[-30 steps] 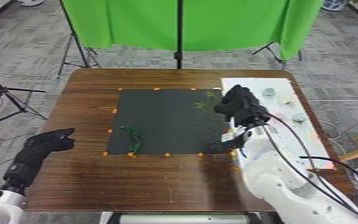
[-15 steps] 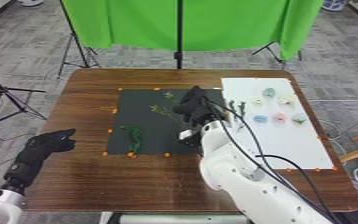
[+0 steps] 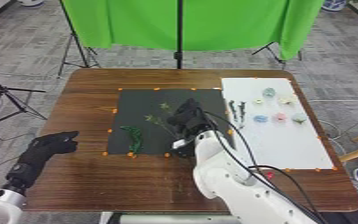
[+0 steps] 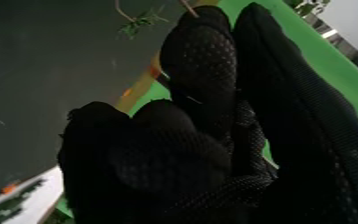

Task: Arrange flowers

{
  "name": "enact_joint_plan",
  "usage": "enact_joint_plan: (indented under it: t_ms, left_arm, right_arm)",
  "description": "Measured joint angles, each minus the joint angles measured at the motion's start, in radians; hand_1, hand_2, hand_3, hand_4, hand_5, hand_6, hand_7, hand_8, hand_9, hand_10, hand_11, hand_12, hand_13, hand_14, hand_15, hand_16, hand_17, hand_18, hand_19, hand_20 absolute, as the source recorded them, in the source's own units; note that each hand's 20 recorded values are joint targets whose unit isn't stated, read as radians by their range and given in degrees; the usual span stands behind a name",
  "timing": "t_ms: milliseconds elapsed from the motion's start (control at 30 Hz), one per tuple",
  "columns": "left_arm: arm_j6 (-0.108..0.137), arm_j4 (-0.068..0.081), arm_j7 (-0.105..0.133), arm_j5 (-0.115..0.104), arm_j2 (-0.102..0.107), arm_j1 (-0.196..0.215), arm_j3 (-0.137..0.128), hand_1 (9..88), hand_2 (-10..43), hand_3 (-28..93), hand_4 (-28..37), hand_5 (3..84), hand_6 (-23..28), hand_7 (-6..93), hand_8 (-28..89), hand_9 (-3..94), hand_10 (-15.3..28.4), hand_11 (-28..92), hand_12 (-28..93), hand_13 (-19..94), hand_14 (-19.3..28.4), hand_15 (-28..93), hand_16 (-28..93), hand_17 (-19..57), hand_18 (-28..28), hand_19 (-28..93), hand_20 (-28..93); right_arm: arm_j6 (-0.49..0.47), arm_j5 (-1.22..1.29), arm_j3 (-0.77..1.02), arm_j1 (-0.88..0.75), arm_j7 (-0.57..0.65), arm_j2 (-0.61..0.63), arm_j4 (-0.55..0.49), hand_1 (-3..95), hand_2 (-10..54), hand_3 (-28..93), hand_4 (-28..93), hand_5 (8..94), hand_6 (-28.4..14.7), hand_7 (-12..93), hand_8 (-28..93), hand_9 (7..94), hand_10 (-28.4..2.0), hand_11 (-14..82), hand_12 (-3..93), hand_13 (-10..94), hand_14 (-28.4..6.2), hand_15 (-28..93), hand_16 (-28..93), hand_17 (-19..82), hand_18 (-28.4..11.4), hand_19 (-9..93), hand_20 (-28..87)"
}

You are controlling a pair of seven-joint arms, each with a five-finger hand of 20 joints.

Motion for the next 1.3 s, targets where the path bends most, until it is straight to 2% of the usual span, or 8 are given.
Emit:
enact_joint_plan:
  t_ms: [400, 767, 1300]
  left_arm:
    - [-0.03, 0.0, -0.009, 0.006, 0.0, -0.002, -0.007, 28.5, 3.7, 63, -20.3, 47.0, 5.5, 9.9, -5, 47.0, 14.5, 20, 14, 39, 19.4, 21, 0, 6.8, 12.2, 8, 17]
    - [-0.055, -0.001, -0.03, 0.016, -0.002, -0.005, -0.012, 28.7, 3.8, 62, -20.2, 47.0, 5.6, 9.6, -5, 46.6, 14.5, 20, 13, 39, 19.6, 21, 0, 6.6, 12.1, 8, 17]
    - [-0.069, -0.004, -0.046, 0.018, -0.003, -0.008, -0.016, 28.8, 3.8, 62, -19.9, 46.7, 5.5, 9.5, -5, 46.4, 14.5, 20, 14, 39, 19.6, 21, 0, 6.3, 12.1, 7, 17]
  right_arm:
    - [-0.012, 0.043, -0.016, 0.0, 0.004, -0.005, 0.008, 58.9, -9.5, 49, -8, 82.7, -5.8, 25, 16, 93.7, -11.7, 36.3, 21.3, 94, -0.3, 62, 17, 77, -5.4, 90, 35]
    - [-0.047, 0.082, -0.018, 0.001, 0.009, -0.01, 0.016, 57.0, -9.5, 48, -7, 82.8, -7.0, 18, 15, 93.7, -12.6, 33.4, 20.3, 94, -0.8, 59, 17, 77, -4.9, 87, 33]
    - [-0.051, 0.115, -0.015, -0.002, 0.008, -0.012, 0.019, 51.3, -9.5, 54, -10, 80.7, -7.7, 14, 12, 93.7, -13.2, 29.3, 20.7, 94, -1.5, 56, 17, 77, -4.9, 83, 33]
